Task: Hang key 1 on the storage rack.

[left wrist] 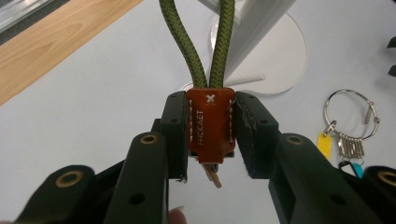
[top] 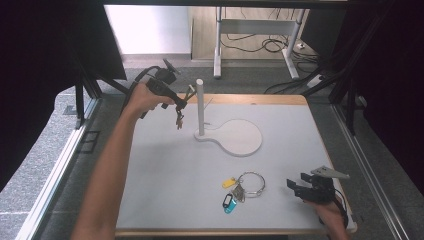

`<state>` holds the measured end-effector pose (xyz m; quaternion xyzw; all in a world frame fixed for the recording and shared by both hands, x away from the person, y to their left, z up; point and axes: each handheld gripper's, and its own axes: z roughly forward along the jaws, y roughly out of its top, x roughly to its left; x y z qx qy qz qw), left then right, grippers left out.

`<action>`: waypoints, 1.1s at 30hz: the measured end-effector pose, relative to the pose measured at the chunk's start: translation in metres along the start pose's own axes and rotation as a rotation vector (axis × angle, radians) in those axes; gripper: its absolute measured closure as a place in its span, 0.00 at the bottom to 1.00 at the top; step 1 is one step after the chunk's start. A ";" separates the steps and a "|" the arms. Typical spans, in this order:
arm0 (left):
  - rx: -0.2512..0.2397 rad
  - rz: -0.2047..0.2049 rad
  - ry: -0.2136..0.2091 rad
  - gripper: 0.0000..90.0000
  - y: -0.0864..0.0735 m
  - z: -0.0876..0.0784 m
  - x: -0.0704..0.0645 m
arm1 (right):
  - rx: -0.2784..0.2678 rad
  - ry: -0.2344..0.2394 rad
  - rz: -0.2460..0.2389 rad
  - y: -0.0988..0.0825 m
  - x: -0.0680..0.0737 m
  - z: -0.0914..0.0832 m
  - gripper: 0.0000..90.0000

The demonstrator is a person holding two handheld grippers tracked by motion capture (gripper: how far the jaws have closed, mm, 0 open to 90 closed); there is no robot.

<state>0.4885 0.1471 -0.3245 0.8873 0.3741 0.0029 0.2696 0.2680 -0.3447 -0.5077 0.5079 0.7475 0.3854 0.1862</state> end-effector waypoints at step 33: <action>-0.156 0.117 0.079 0.56 -0.068 -0.005 -0.043 | -0.013 0.015 0.011 0.002 -0.005 -0.003 0.36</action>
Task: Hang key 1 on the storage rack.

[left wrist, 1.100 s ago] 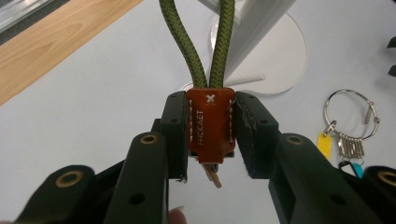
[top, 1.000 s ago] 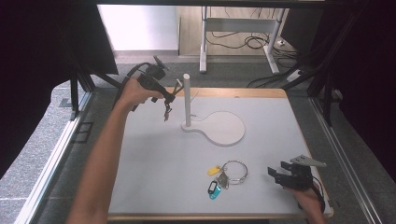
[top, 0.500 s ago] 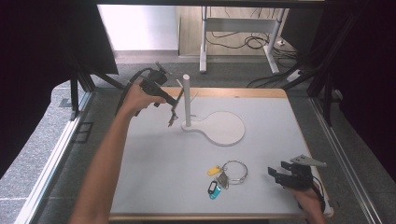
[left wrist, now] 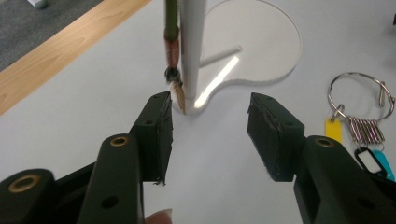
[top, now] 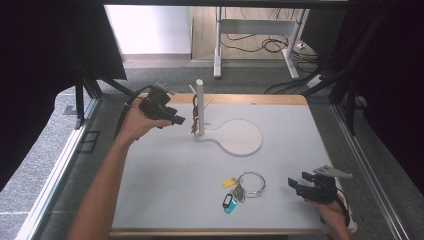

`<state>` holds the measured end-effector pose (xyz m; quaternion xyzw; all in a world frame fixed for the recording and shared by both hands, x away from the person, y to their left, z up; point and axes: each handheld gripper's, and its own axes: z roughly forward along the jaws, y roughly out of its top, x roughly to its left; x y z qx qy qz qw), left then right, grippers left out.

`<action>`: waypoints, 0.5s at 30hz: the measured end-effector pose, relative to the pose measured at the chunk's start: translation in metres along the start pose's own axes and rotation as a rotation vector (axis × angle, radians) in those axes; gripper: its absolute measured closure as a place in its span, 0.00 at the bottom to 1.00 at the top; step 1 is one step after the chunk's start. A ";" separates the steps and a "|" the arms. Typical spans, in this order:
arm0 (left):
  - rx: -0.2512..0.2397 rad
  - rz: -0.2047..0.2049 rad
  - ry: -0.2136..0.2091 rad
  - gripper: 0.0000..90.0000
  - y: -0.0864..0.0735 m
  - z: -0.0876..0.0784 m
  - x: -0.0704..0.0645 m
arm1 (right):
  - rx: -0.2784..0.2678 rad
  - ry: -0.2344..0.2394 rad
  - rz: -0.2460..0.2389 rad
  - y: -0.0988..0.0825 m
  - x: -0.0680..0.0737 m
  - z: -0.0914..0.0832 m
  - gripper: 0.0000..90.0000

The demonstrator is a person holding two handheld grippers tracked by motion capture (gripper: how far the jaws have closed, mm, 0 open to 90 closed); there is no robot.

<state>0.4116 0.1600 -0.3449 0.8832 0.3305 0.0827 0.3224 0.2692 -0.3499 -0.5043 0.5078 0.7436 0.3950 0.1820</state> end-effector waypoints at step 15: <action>-0.046 0.052 -0.035 0.53 -0.065 -0.006 -0.045 | -0.001 0.022 0.001 0.003 0.000 0.006 0.36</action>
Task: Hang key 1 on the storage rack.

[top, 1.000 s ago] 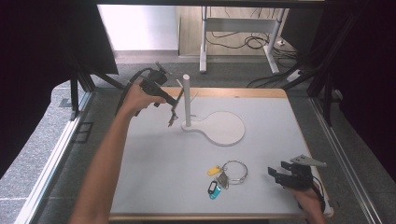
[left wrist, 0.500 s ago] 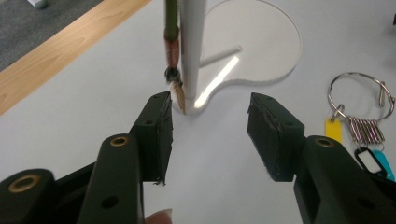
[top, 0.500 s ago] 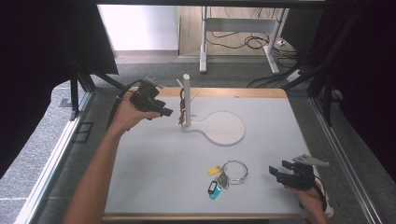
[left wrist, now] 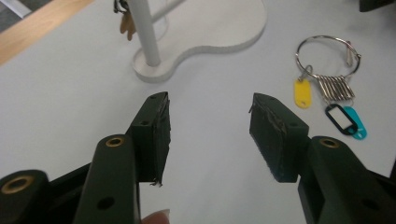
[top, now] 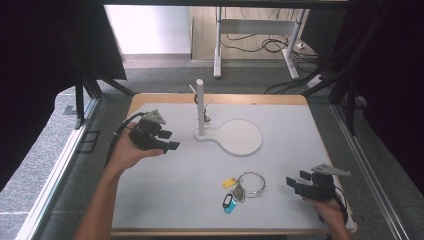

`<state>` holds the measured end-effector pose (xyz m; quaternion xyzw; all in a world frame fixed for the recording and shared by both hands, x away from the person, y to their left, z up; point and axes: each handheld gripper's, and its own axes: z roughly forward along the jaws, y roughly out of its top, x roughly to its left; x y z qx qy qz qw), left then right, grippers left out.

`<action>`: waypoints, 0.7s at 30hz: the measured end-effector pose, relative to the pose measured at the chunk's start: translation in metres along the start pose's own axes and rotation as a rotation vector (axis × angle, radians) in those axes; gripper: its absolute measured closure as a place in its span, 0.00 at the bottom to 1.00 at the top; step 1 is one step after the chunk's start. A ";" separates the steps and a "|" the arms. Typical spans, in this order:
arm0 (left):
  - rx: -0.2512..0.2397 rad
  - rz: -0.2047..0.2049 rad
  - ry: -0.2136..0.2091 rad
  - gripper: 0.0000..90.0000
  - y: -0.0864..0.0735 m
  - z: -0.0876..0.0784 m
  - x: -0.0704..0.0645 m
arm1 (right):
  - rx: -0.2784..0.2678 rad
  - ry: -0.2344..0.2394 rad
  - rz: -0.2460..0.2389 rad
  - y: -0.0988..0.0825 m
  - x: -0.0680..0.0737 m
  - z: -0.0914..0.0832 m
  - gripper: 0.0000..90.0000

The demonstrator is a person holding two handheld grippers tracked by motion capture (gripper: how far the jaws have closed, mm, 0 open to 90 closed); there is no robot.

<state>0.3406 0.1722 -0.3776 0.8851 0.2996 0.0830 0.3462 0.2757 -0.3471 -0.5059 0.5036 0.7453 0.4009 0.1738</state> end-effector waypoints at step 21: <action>0.115 -0.049 -0.022 0.52 -0.076 0.063 -0.032 | 0.008 -0.009 -0.040 -0.002 0.009 0.001 0.37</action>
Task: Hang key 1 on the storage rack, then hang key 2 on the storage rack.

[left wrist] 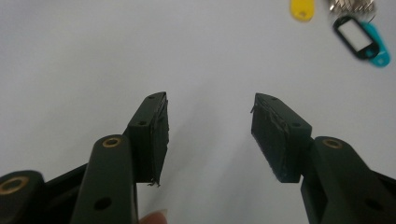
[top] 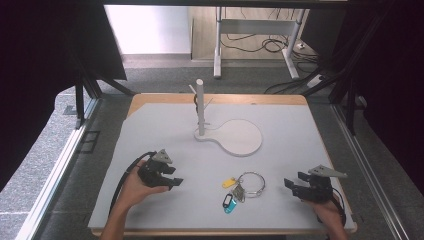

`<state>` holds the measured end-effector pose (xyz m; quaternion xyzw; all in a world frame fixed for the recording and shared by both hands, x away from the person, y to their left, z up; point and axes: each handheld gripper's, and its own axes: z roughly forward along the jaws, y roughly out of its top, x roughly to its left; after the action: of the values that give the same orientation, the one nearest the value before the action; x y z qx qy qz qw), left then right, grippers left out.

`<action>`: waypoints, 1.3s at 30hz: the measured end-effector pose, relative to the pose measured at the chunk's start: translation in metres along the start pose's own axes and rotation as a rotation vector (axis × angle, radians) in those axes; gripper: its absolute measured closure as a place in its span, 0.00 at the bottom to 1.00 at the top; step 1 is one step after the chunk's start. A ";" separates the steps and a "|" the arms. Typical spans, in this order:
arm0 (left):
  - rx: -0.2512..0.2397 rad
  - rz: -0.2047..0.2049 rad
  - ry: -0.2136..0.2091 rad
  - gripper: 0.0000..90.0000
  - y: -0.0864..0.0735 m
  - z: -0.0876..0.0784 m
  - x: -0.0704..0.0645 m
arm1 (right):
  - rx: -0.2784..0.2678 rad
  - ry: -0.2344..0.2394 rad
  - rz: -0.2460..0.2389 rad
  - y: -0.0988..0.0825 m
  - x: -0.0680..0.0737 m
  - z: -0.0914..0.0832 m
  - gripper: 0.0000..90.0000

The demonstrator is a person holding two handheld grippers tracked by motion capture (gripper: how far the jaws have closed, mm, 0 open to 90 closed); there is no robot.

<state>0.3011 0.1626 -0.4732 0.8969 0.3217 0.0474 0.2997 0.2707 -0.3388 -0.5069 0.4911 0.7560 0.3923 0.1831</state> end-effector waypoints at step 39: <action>-0.084 -0.046 -0.016 0.50 -0.001 -0.008 -0.014 | 0.451 0.153 -0.278 0.104 0.058 0.049 0.52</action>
<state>0.2879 0.1588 -0.4657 0.8761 0.3378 0.0470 0.3409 0.3389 -0.2450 -0.4513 0.3797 0.8960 0.2211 0.0636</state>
